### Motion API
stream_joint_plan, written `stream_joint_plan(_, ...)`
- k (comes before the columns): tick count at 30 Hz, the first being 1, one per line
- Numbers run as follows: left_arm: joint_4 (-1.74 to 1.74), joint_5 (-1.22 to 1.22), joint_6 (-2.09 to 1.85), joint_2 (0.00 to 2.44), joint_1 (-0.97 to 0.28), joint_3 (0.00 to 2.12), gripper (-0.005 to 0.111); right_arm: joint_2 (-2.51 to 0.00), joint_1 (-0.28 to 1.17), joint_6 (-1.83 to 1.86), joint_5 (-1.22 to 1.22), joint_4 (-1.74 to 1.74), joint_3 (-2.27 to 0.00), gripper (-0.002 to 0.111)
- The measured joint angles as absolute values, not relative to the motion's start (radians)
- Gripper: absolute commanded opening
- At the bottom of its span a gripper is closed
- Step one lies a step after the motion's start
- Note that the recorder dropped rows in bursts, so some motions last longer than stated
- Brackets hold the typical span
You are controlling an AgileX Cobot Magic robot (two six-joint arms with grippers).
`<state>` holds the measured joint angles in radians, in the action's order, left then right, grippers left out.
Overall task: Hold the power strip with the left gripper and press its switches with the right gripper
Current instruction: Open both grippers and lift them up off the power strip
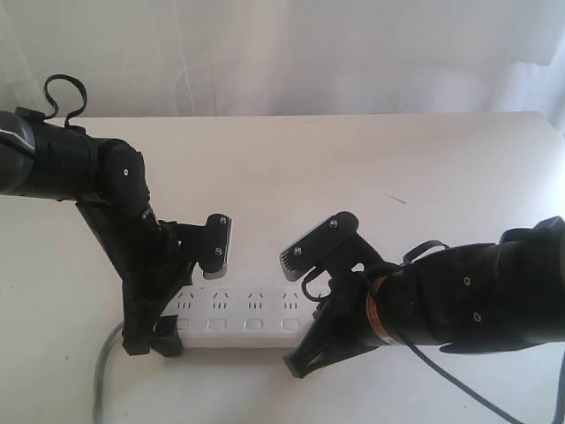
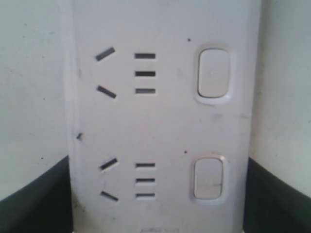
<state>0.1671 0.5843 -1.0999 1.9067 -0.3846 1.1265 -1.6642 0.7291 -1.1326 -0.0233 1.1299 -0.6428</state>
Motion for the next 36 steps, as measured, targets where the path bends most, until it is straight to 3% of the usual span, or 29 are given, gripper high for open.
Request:
stream_joint_plan(4, 0.166, 0.586, -1.1, 1.899, -0.385, 1.126, 0.002, -1.601, 0.733, -1.133, -0.023, 1.128, -0.619, 0.0)
stream_joint_plan(6, 0.163, 0.586, -1.095, 1.887, -0.385, 1.124, 0.013, -1.553, 0.735, -1.133, -0.023, 1.128, -0.614, 0.0)
stream_joint_plan(9, 0.142, 0.597, -1.086, 1.871, -0.385, 1.114, 0.045, -1.477, 0.737, -1.133, -0.024, 1.128, -0.614, 0.0)
stream_joint_plan(11, 0.131, 0.608, -1.081, 1.862, -0.385, 1.107, 0.076, -1.44, 0.737, -1.133, -0.024, 1.128, -0.614, 0.0)
stream_joint_plan(14, 0.127, 0.613, -1.047, 1.856, -0.385, 1.101, 0.106, -1.403, 0.737, -1.133, -0.024, 1.123, -0.614, 0.0)
stream_joint_plan(22, 0.113, 0.63, -0.966, 1.843, -0.395, 1.105, 0.105, -1.385, 0.737, -1.133, -0.03, 1.121, -0.614, 0.0)
stream_joint_plan(28, 0.107, 0.635, -0.95, 1.739, -0.474, 1.174, 0.105, -1.353, 0.737, -1.129, -0.135, 1.178, -0.614, 0.0)
stream_joint_plan(36, 0.107, 0.644, -0.8, 1.556, -0.55, 1.226, 0.105, -1.159, 0.737, -1.131, -0.216, 1.241, -0.63, 0.0)
